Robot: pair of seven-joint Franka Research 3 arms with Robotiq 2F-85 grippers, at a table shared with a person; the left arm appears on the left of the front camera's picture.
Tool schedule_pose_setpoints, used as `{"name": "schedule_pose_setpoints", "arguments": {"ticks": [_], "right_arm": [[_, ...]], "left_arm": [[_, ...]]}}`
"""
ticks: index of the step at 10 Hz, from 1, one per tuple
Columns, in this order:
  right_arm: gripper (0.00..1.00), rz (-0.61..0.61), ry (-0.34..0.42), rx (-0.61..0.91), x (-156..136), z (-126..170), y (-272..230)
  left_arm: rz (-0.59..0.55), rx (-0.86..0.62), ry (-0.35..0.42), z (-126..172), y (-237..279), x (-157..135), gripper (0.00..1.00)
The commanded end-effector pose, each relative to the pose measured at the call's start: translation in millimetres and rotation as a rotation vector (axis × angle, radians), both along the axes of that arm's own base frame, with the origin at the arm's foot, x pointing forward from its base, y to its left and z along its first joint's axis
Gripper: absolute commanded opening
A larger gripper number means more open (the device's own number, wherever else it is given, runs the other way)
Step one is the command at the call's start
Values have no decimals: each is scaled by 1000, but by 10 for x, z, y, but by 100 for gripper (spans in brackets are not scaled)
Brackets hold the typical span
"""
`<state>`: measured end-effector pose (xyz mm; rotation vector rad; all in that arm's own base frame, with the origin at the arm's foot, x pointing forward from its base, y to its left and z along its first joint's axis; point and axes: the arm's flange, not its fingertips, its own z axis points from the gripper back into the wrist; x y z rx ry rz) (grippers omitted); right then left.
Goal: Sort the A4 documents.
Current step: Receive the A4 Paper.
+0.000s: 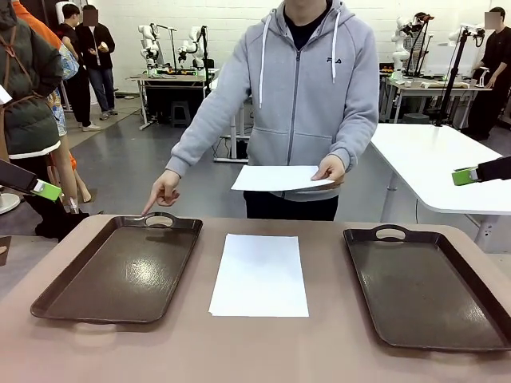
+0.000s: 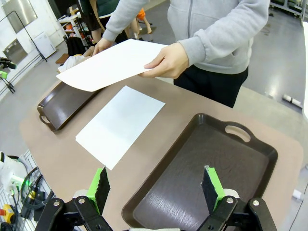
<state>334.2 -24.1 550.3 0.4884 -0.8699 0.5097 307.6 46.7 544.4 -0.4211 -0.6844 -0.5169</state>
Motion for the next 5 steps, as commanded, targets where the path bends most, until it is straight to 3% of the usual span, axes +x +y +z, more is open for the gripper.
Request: {"name": "schedule_pose_setpoints", "arguments": {"ticks": [1,5], "right_arm": [[100,6,2,5,4,-10,1],[100,6,2,5,4,-10,1]], "left_arm": [[-5,-4,1,-7,-4,5,100],[-5,-4,1,-7,-4,5,100]]}}
